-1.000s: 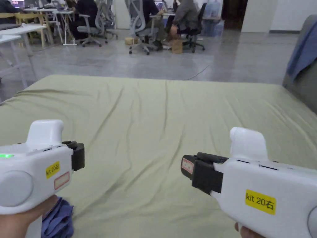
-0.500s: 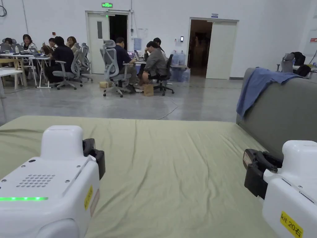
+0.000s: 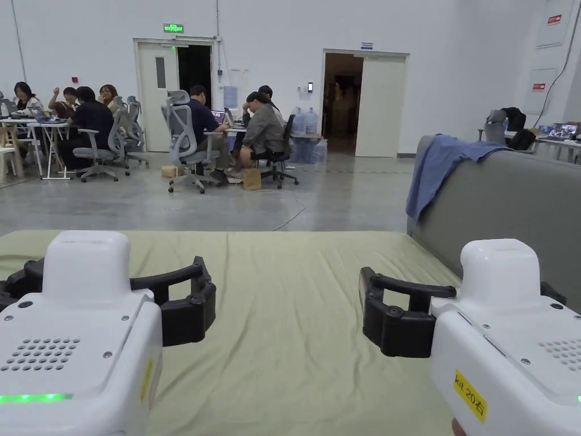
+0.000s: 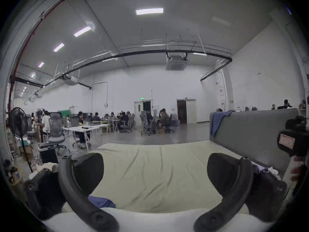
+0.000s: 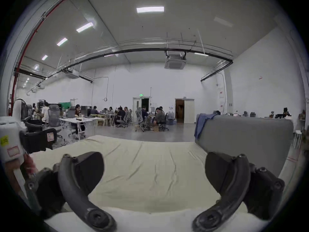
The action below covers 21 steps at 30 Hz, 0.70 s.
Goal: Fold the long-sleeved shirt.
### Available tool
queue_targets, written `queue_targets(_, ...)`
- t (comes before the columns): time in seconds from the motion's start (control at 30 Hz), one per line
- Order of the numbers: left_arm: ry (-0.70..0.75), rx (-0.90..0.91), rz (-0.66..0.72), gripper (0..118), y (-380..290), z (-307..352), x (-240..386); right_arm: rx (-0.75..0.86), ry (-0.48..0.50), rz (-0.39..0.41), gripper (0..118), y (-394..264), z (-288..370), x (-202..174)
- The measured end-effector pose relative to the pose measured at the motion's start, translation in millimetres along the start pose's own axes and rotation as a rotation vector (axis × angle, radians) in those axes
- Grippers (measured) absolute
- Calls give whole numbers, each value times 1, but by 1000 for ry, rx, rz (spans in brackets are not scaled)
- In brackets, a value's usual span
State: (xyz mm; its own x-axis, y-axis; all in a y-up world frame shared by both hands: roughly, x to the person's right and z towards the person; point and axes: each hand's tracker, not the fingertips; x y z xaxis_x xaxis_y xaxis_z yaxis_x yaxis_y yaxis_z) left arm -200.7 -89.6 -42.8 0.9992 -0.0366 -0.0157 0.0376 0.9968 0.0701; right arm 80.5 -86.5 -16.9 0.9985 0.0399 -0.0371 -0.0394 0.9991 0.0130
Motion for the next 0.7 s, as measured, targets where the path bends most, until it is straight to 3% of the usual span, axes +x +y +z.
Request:
queue_targets(0.17, -46, 0, 69, 118, 1, 7, -16, -10, 28, -60, 118, -1, 0, 7)
queue_targets(0.3, -29, 7, 43, 118, 1, 7, -19, -15, 45, -67, 118, -2, -1, 6)
queue_targets(0.4, -11, 0, 4, 118, 2, 6, -20, -26, -13, -85, 118, -5, 1, -1)
queue_targets(0.53, -20, -7, 5, 118, 1, 6, -20, -50, 31, -115, 118, -5, -1, -1)
queue_targets(0.7, -46, -19, 10, 118, 1, 7, -18, -95, -7, -85, 118, -3, -6, -9)
